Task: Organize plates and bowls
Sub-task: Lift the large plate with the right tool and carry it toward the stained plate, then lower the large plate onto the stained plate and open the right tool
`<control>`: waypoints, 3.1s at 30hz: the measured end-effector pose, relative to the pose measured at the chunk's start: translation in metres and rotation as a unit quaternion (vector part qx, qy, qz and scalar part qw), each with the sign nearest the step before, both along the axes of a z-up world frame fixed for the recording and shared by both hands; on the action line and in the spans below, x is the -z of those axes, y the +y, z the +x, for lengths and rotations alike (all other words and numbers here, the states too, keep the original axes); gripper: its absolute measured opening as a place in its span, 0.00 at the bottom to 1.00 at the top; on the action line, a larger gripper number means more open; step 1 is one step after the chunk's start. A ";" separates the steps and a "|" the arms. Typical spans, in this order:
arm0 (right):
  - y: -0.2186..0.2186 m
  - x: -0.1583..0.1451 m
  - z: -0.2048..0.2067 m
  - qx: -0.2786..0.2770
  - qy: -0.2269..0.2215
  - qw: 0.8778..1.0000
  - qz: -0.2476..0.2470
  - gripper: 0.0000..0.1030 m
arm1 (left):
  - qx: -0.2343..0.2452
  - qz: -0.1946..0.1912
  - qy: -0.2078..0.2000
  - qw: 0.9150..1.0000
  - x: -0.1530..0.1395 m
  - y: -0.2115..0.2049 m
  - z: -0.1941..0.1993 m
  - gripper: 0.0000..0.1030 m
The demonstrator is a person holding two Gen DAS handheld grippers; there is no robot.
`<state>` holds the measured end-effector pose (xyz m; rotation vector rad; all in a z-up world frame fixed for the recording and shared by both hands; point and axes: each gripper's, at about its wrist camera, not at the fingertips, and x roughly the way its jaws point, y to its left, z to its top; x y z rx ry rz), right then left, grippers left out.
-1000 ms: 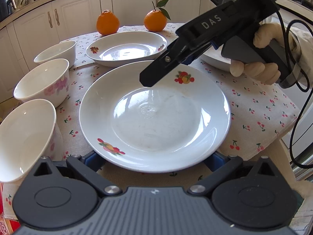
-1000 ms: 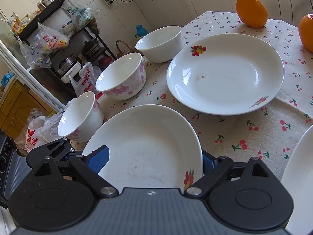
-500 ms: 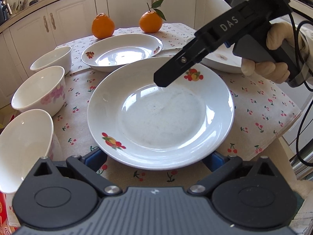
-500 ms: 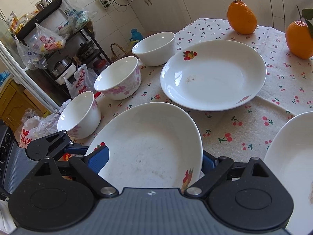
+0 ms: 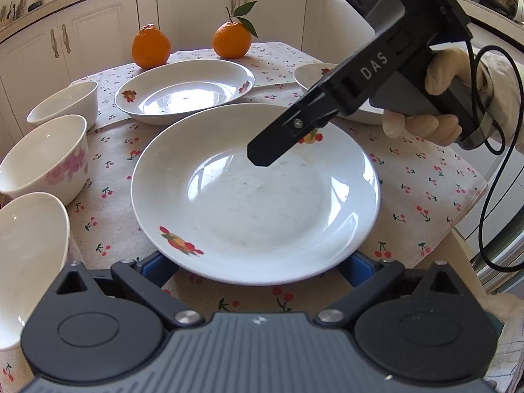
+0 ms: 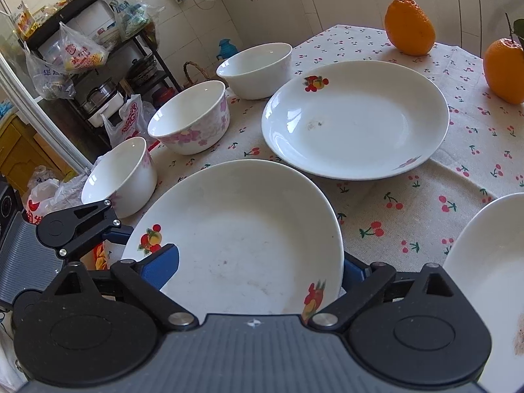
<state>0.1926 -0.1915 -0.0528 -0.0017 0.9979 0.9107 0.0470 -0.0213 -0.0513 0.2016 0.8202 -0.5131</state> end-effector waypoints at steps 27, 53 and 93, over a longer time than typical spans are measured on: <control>-0.073 -0.040 -0.001 0.077 -0.041 0.996 0.014 0.99 | 0.069 -0.009 -0.019 0.997 -0.035 -0.051 0.035 0.98; -0.192 -0.028 0.014 0.194 -0.049 0.979 0.031 0.99 | 0.154 -0.009 -0.005 0.988 -0.025 -0.154 0.092 0.98; -0.206 -0.025 -0.007 0.254 -0.033 0.967 -0.011 1.00 | 0.140 0.002 -0.026 0.990 -0.017 -0.161 0.097 0.99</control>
